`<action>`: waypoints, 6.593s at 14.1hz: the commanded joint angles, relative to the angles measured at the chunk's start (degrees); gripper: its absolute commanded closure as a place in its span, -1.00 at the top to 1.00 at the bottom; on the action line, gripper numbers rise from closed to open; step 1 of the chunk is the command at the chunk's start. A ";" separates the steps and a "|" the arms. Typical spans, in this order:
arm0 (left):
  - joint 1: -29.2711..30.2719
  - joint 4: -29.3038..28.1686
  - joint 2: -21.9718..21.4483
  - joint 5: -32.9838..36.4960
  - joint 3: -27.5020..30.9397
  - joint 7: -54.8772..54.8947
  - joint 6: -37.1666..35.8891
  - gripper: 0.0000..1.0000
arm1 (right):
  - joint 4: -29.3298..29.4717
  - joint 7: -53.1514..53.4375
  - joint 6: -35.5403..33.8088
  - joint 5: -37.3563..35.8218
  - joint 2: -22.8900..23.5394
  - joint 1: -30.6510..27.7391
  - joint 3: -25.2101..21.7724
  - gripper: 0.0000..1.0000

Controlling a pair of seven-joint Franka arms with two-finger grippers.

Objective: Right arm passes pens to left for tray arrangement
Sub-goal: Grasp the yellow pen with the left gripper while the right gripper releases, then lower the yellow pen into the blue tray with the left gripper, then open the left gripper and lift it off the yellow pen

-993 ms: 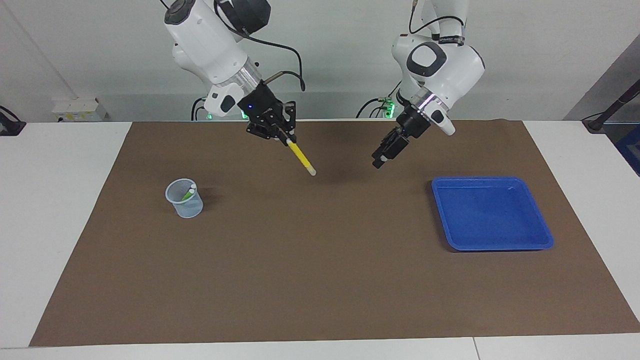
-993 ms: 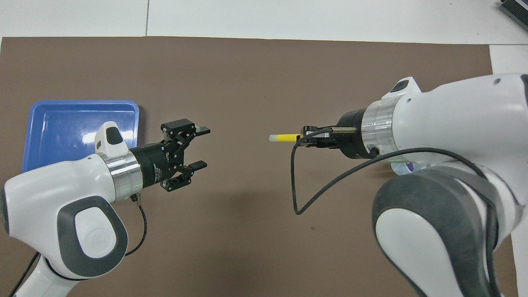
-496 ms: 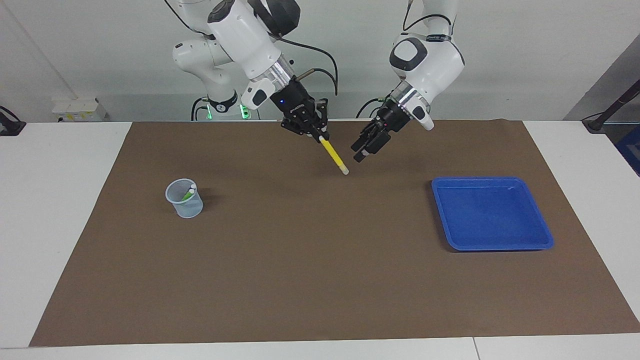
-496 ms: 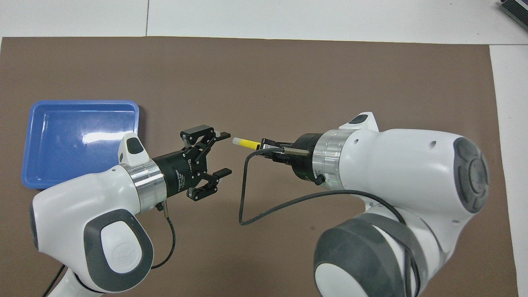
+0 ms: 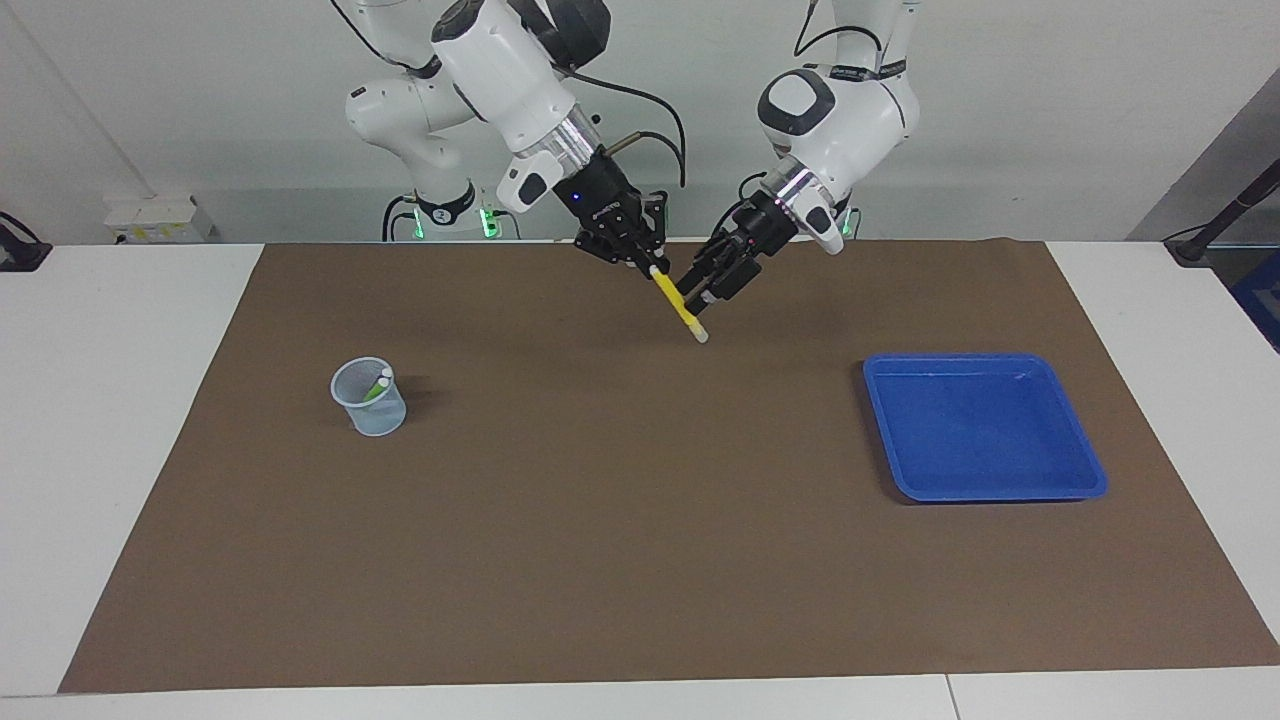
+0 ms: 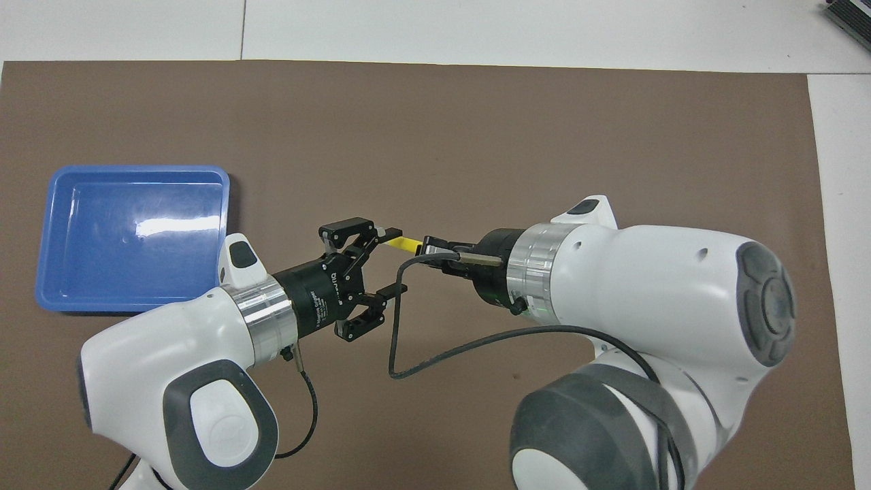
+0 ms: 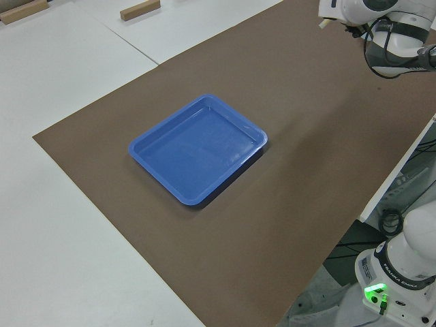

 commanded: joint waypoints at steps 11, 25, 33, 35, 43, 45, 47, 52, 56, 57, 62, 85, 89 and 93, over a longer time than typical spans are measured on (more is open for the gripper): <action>-3.03 1.29 0.76 -4.20 -0.06 -0.57 3.92 -0.67 | -1.52 -0.32 0.81 1.65 -1.33 -0.18 -0.04 -1.00; -2.94 1.12 0.50 -3.58 0.03 1.72 0.58 -1.00 | -1.08 -0.24 0.02 1.74 -1.15 -0.89 -0.21 0.99; 3.63 1.20 -0.12 2.80 0.46 7.34 -9.68 -1.00 | 0.23 -8.19 -10.06 -5.09 -0.97 -5.79 -0.65 1.00; 7.76 3.04 0.05 9.22 0.46 7.34 -16.97 -1.00 | 0.15 -16.80 -15.60 -11.68 -1.50 -8.87 -0.65 1.00; 18.57 7.52 0.76 33.83 0.55 18.56 -35.07 -1.00 | -6.52 -35.82 -19.93 -29.36 -2.03 -21.17 -0.56 1.00; 22.18 9.02 0.85 40.07 0.55 24.28 -40.45 -1.00 | -8.72 -35.74 -18.10 -30.60 -1.07 -22.33 -0.56 1.00; 25.60 9.82 0.94 45.35 0.55 30.78 -44.14 -1.00 | -10.22 -35.48 -17.47 -30.61 -0.36 -25.39 -0.56 0.85; 31.23 10.52 1.11 60.02 0.55 44.32 -45.74 -1.00 | -10.92 -33.29 -15.98 -30.87 3.59 -27.69 -0.56 0.60; 34.41 10.43 3.12 68.47 0.64 54.08 -42.50 -1.00 | -11.37 -33.02 -14.48 -32.54 5.52 -28.04 -0.56 0.51; 35.02 10.52 4.70 70.32 0.55 55.67 -41.10 -1.00 | -11.37 -33.02 -14.13 -32.80 5.62 -28.13 -0.65 0.48; 36.52 10.26 10.77 71.30 0.47 57.18 -34.33 -1.00 | -11.46 -33.02 -13.34 -34.21 6.06 -28.83 -0.56 0.19; 35.82 6.65 24.75 71.21 0.29 56.56 -16.56 -0.40 | -10.75 -33.55 -7.72 -37.20 7.46 -30.33 -0.39 0.30; 35.64 7.79 25.37 70.60 0.03 56.39 -17.44 0.63 | -8.65 -33.37 -6.83 -36.23 9.48 -30.24 -0.39 0.30; 36.34 14.45 26.16 59.10 0.29 55.77 -25.50 1.00 | -8.64 -33.46 -8.85 -36.14 9.13 -30.50 -0.30 0.01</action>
